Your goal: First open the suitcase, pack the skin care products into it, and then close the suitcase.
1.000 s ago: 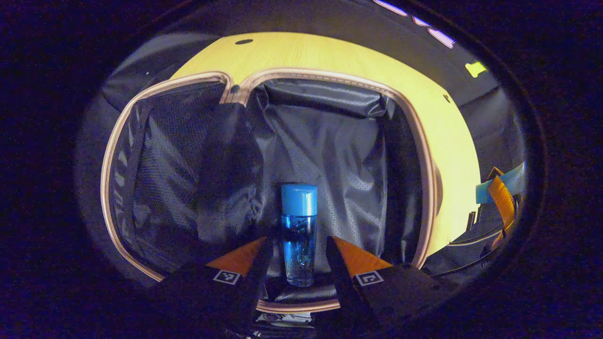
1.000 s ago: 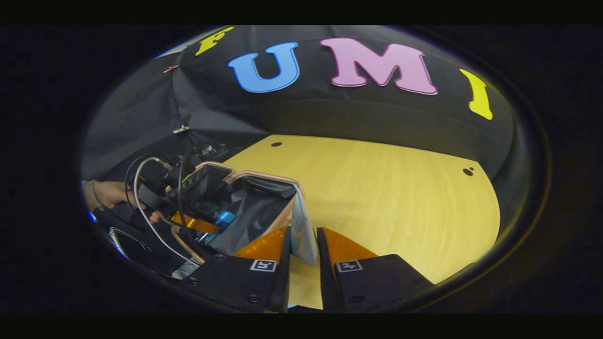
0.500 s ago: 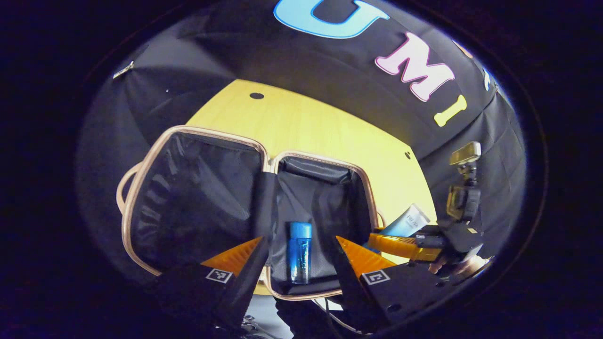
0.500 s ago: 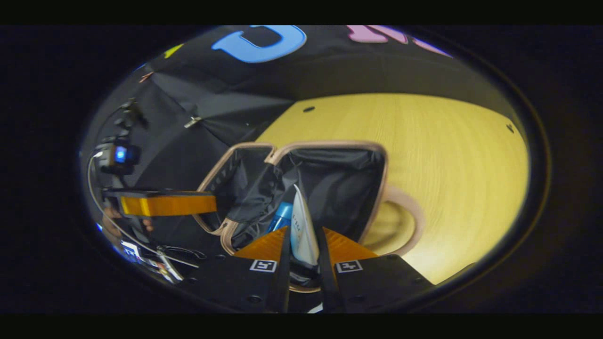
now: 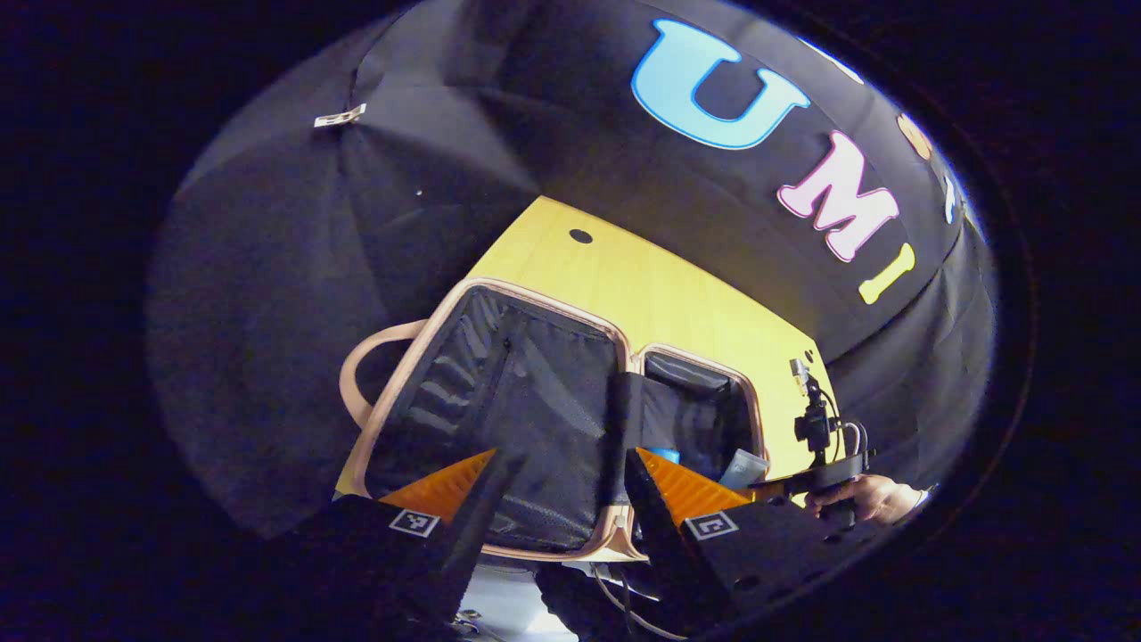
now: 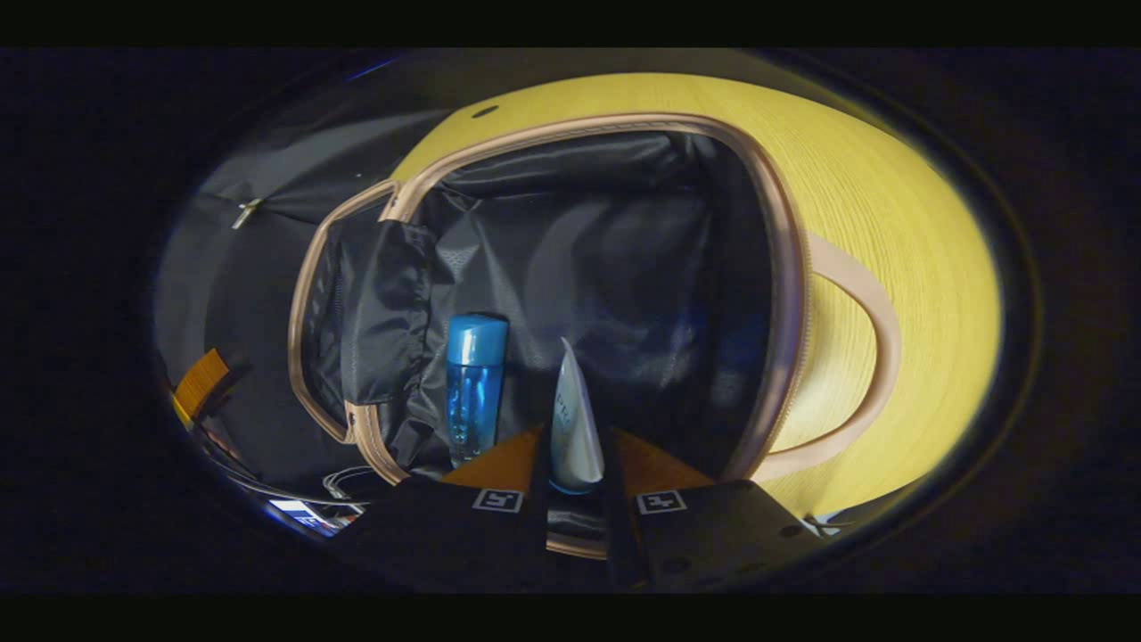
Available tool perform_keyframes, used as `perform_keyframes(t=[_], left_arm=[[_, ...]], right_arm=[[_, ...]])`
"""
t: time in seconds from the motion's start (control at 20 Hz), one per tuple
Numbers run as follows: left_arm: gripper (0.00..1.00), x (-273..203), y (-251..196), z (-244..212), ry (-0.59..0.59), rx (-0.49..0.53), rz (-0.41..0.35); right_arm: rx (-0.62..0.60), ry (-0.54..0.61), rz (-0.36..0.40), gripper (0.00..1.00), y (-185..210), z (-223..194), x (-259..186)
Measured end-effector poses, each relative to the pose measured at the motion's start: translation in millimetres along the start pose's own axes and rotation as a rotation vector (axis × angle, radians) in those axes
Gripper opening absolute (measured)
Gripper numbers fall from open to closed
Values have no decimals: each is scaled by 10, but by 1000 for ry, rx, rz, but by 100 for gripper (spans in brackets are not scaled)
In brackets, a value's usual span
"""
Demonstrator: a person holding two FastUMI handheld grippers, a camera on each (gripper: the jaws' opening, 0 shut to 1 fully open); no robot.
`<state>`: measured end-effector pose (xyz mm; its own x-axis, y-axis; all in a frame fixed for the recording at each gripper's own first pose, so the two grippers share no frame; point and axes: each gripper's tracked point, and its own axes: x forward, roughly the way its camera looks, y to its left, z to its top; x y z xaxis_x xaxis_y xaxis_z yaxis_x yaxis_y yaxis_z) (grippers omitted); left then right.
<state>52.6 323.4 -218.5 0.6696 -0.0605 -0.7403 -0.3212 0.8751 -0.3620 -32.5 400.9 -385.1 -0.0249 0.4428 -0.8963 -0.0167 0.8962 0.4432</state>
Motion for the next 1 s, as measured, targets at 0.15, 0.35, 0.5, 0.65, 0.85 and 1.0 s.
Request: perform_keyframes(t=[0.15, 0.35, 0.5, 0.65, 0.85, 1.0], left_arm=[[84, -39, 174, 63, -20, -28, 23], [85, -38, 403, 141, -41, -99, 51], [84, -1, 641, 210, -70, -138, 88], [85, -65, 820, 423, -90, -222, 85], [84, 117, 1315, 650, -83, -330, 137], [85, 236, 1777, 628, 0, -258, 262]], right_arm=[[25, -4, -9, 29, 6, 13, -35], [0, 16, -2, 43, 63, -59, -108], [-2, -35, 64, 62, 234, -17, -318], [-107, -181, 154, 89, 398, 68, -616], [-135, -318, 297, 98, 387, 72, -1188], [-118, -421, 245, 98, -37, 131, -1496]])
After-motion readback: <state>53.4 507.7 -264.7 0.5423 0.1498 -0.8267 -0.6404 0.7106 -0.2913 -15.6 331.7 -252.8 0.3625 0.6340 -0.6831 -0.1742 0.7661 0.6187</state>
